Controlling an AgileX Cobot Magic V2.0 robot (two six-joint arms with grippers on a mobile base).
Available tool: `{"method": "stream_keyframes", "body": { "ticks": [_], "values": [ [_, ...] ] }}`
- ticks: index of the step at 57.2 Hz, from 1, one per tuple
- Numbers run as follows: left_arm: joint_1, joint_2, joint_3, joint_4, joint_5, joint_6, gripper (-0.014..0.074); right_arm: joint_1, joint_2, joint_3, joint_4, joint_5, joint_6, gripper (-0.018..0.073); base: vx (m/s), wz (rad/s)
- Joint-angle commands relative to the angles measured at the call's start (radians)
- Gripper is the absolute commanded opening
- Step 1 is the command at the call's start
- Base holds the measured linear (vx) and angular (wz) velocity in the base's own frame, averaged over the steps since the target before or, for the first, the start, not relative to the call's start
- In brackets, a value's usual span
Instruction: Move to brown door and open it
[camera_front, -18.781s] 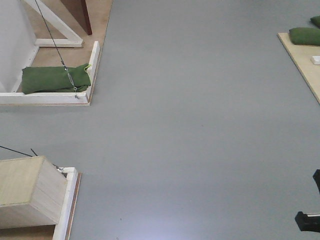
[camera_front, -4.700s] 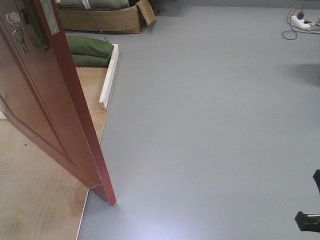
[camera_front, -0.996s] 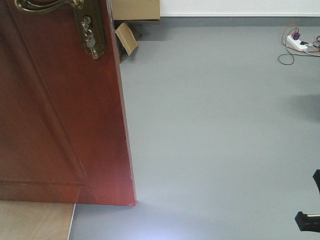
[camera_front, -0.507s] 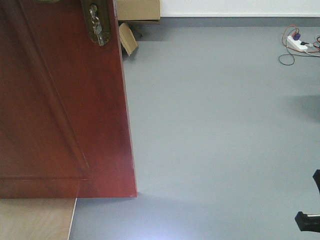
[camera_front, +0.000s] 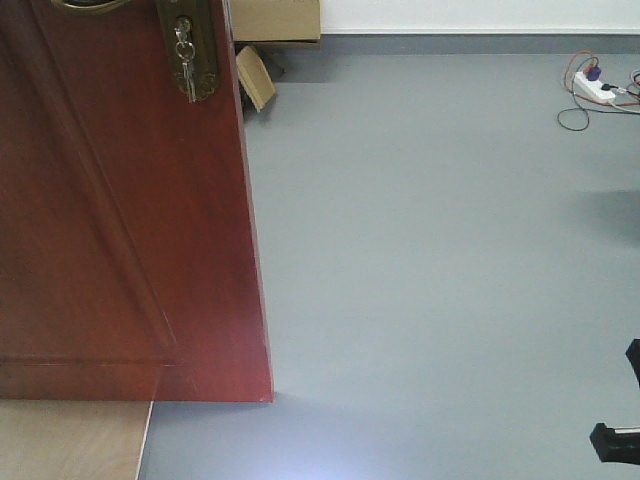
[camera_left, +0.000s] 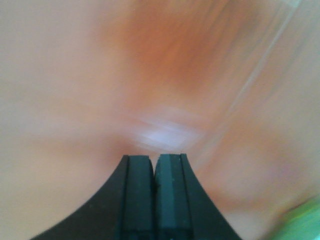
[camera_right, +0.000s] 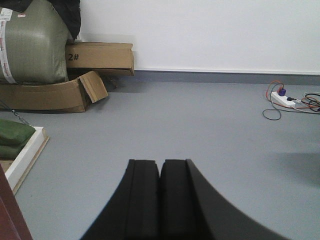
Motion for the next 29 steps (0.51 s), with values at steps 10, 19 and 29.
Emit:
{"method": "stream_keyframes", "body": {
  "ticks": [10, 19, 29],
  "values": [
    [-0.041, -0.321, 0.453, 0.349, -0.427, -0.26, -0.0003, -0.003, -0.013, 0.005, -0.007, -0.08, -0.006, 0.0, 0.0, 0.0],
    [-0.178, -0.555, 0.779, 0.555, -0.674, -0.268, -0.0003, -0.003, -0.013, 0.005, -0.007, -0.08, -0.006, 0.0, 0.0, 0.0],
    [-0.282, -0.749, 1.019, 0.596, -0.779, -0.296, -0.0003, -0.003, -0.013, 0.005, -0.007, -0.08, -0.006, 0.0, 0.0, 0.0]
  ]
}}
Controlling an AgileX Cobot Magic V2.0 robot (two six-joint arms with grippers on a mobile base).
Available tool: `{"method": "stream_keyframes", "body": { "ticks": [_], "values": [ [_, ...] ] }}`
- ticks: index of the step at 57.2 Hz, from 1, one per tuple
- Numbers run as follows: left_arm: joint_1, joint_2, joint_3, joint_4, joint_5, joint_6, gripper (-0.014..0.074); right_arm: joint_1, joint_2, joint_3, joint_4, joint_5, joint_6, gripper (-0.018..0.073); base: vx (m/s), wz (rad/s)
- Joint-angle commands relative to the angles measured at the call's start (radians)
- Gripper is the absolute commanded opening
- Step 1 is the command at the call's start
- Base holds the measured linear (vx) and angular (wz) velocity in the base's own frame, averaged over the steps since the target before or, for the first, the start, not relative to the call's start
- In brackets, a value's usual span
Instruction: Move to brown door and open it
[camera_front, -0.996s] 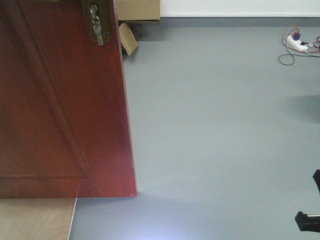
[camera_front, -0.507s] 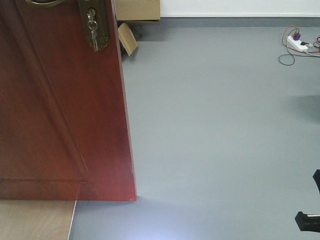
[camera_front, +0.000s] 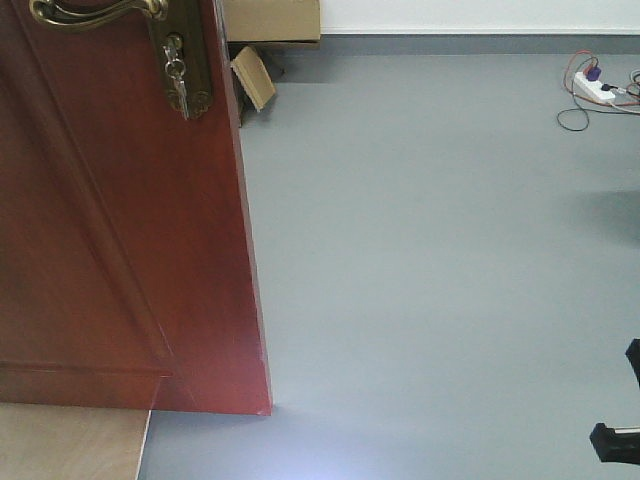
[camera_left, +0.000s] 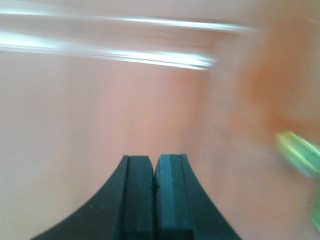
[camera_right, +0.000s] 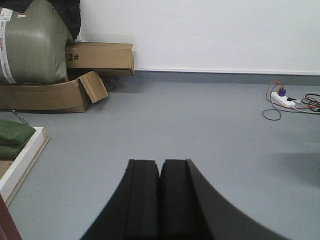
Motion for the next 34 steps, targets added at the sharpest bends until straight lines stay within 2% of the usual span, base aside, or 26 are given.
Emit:
{"method": "stream_keyframes", "body": {
  "ticks": [1, 11, 19, 24, 27, 31, 34],
  "values": [
    [-0.042, -0.091, 0.07, 0.015, -0.134, -0.035, -0.0003, -0.003, -0.013, 0.005, -0.007, -0.08, -0.006, 0.0, 0.0, 0.0],
    [-0.053, -0.231, 0.247, 0.024, -0.134, -0.085, -0.0003, -0.003, -0.013, 0.005, -0.007, -0.08, -0.006, 0.0, 0.0, 0.0],
    [-0.053, -0.348, 0.381, 0.095, -0.138, -0.088, -0.0003, -0.003, -0.013, 0.005, -0.007, -0.08, -0.006, 0.0, 0.0, 0.0],
    [-0.053, -0.414, 0.451, 0.1, -0.149, -0.088, -0.0003, -0.003, -0.013, 0.005, -0.007, -0.08, -0.006, 0.0, 0.0, 0.0],
    [-0.053, -0.453, 0.479, 0.098, -0.143, -0.088, -0.0003, -0.003, -0.013, 0.005, -0.007, -0.08, -0.006, 0.0, 0.0, 0.0],
    [-0.055, -0.5, 0.473, 0.098, -0.062, -0.088, -0.0003, -0.003, -0.013, 0.005, -0.007, -0.08, -0.006, 0.0, 0.0, 0.0],
    [-0.062, -0.505, 0.473, 0.099, -0.064, -0.088, -0.0003, -0.003, -0.013, 0.005, -0.007, -0.08, -0.006, 0.0, 0.0, 0.0]
  ]
}}
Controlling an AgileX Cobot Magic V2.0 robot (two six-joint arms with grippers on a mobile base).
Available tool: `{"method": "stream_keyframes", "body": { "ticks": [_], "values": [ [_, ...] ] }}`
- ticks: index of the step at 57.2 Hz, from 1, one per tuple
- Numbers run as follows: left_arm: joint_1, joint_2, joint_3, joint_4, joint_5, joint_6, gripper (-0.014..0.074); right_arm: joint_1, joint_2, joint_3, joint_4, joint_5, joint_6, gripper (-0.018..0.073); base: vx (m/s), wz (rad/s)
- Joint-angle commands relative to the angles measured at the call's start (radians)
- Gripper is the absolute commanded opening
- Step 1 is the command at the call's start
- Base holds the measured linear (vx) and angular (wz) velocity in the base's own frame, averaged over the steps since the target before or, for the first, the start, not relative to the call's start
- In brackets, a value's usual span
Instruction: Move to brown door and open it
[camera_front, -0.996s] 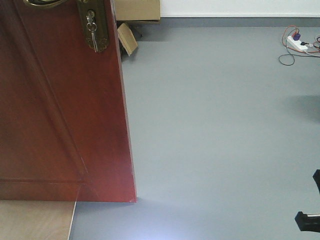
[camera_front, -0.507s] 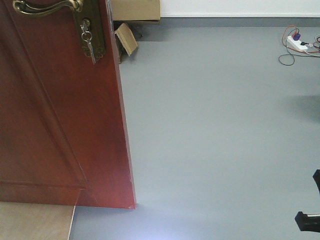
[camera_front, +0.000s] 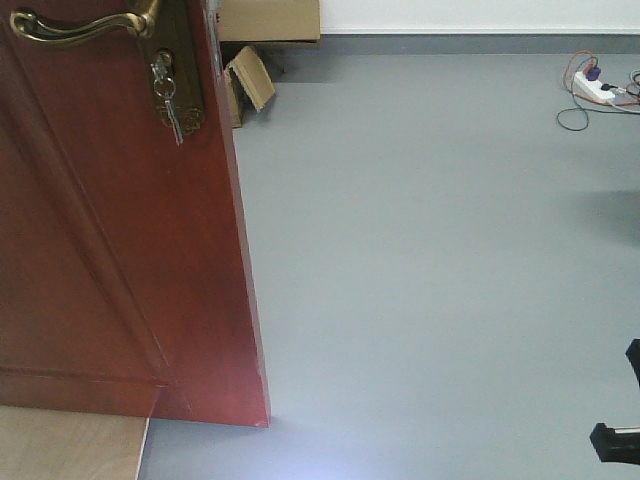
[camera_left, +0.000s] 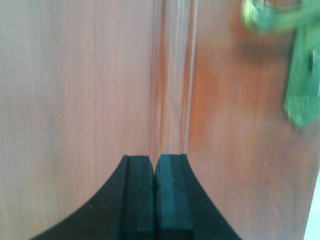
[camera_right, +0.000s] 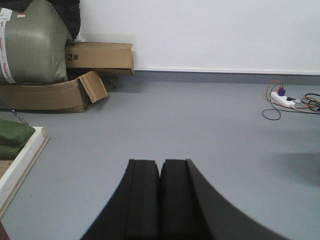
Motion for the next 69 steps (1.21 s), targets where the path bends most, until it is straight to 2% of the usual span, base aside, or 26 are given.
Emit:
{"method": "stream_keyframes", "body": {
  "ticks": [1, 10, 17, 29, 69],
  "values": [
    [-0.014, -0.023, -0.016, 0.002, -0.061, -0.01, -0.0003, -0.003, -0.013, 0.005, -0.007, -0.08, -0.006, 0.0, 0.0, 0.0],
    [-0.064, -0.025, -0.016, 0.012, -0.073, -0.01, -0.0003, -0.003, -0.013, 0.005, -0.007, -0.079, -0.006, 0.0, 0.0, 0.0],
    [-0.101, -0.025, -0.016, 0.022, -0.036, -0.01, -0.0003, -0.003, -0.013, 0.005, -0.007, -0.079, -0.006, 0.0, 0.0, 0.0],
    [-0.1, -0.025, -0.016, 0.021, 0.077, -0.01, -0.0003, -0.003, -0.013, 0.005, -0.007, -0.079, -0.006, 0.0, 0.0, 0.0],
    [-0.1, -0.025, -0.016, 0.02, 0.086, -0.01, -0.0003, -0.003, -0.013, 0.005, -0.007, -0.079, -0.006, 0.0, 0.0, 0.0]
  ]
}}
